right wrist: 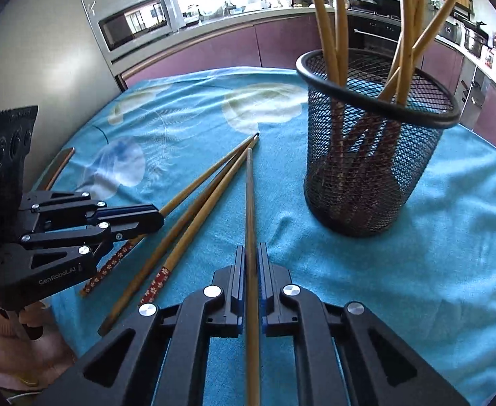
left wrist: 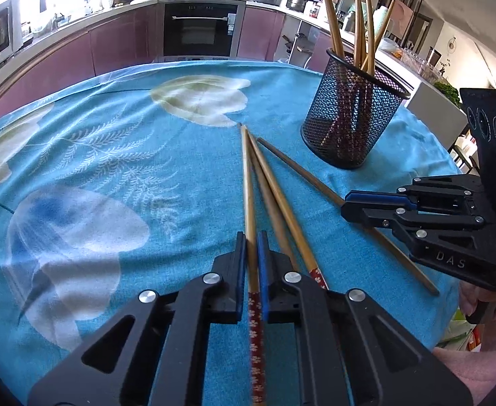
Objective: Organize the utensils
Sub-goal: 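Grasp a chopstick with the right gripper while the left gripper grasps another, then lift both held chopsticks upright and lower them into the mesh cup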
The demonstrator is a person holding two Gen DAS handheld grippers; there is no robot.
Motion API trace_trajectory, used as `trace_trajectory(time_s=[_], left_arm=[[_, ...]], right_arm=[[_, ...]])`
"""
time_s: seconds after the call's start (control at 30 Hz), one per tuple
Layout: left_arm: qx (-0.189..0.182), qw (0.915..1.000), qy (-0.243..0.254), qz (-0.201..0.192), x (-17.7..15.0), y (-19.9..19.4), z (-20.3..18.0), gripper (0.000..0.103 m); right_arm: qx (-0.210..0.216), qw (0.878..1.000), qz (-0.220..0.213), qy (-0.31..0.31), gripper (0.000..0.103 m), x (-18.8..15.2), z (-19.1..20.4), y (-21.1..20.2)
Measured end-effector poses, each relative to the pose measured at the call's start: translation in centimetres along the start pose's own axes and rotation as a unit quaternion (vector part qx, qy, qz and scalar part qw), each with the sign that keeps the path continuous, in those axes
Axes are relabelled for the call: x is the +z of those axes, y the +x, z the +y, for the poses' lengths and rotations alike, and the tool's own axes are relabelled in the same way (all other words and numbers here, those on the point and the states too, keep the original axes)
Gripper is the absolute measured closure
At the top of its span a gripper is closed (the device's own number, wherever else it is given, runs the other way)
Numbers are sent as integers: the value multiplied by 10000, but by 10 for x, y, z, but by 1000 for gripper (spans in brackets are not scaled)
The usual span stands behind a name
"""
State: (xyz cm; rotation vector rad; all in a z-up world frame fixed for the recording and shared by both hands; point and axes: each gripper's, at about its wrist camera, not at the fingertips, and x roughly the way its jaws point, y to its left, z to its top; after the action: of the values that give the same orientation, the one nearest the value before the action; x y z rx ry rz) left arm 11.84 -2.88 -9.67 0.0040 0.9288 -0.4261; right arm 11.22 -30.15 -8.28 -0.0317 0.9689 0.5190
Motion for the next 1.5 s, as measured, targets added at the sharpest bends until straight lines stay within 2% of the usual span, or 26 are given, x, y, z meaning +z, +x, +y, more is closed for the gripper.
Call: trace_trajectory(time_s=[0.2,0.37,0.53,0.67,0.8,0.97,1.3,1.5], left_arm=[[-153,9998,-7,-129,-3,-14,-1,96],[-222,9997,126,15,-10,-9,-7,96],[-228,9996,149,77,-10,-4,-4,94],[-298,9994,162,119,-4,2,0,90],[-289,9993,170,134,3,8,0,92],[-275,9996,69,16,10,2,1,95],[-878,9930,233,-751,43,-59,-13,95],[-1200,9855,336,-1150,63,-90,-26,95]], right_arm=[[314,9990,-287,100,97,0,-3,-13],[497,9987,-125,-31,97,-2,5,-1],[444,9988,63,-180,96,1,13,11],[427,9989,54,-209,95,9,15,17],[408,9989,8,-232,97,10,15,18],[419,9979,-454,-197,97,9,9,-12],[316,9855,-1661,121,97,20,-21,-94],[314,9773,-2084,200,97,31,-36,-119]])
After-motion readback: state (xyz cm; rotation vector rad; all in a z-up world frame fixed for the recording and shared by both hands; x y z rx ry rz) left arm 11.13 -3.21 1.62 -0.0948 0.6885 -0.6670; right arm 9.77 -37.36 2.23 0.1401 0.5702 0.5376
